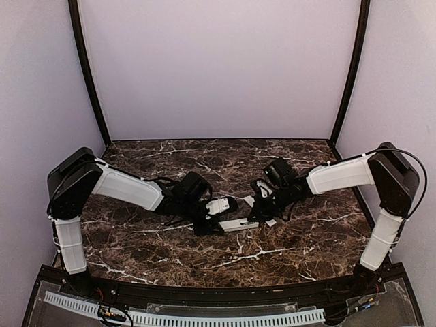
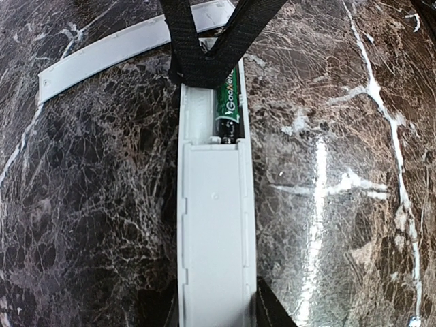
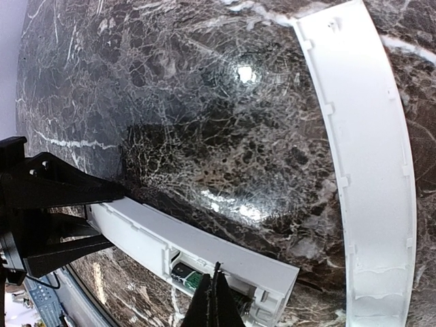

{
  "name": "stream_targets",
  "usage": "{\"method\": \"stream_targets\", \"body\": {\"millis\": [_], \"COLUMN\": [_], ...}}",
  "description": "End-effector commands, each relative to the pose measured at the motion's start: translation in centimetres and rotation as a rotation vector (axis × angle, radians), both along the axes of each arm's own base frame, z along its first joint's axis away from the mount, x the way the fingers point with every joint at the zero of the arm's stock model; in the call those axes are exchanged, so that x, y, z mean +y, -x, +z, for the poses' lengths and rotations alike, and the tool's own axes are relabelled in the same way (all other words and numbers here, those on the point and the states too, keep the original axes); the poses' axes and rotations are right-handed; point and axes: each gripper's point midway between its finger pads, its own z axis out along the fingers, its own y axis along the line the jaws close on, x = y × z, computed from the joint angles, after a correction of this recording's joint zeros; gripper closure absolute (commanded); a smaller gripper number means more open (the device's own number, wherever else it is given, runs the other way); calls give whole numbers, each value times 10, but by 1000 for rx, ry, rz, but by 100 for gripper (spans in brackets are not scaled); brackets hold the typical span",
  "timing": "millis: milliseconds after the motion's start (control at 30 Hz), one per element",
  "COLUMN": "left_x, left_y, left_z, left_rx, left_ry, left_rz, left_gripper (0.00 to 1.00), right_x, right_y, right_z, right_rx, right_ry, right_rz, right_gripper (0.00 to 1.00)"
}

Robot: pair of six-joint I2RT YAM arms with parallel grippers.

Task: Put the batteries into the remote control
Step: Load the battery into the battery compartment, then pick up the battery at the center of the board.

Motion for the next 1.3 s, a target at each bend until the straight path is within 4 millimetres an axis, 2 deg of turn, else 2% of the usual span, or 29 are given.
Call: {"method": "stream_targets", "body": {"millis": [0,133,233,567,767,867,933,1067,1167,1267], "left_x": [9,9,10,9,8,9,8,8,8,9], "left_y": [3,3,3,4,5,5,4,2,2,1], "left_z": [-9,-10,-10,-9,-9,-9,-8,-5,-3,-1], "left_rx": [23,25,27,31,32,31,30,27,26,23], "left_ry": [-56,-60,-61,-56,-54,-58,-59,-59,-63,-68], "left_rz": [0,1,3,-4,-7,-5,-4,1,4,0], "left_gripper": [79,79,79,79,79,78,74,60,52,43], "right_x": [2,21,24,7,-1,0,5,11,-7,-44], "right_y": [7,12,13,14,14,15,14,1,-19,-47], "right_z": [11,23,24,-21,-23,-7,13,61,83,93], "right_rx": [-30,-51,-45,24,21,10,-18,-118,-191,-240], "right_ry": [18,-13,-32,52,100,81,37,0,61,158], "right_rz": [56,111,105,53,50,53,68,79,40,-42], "right_gripper": [100,100,100,100,100,100,100,100,97,88]}}
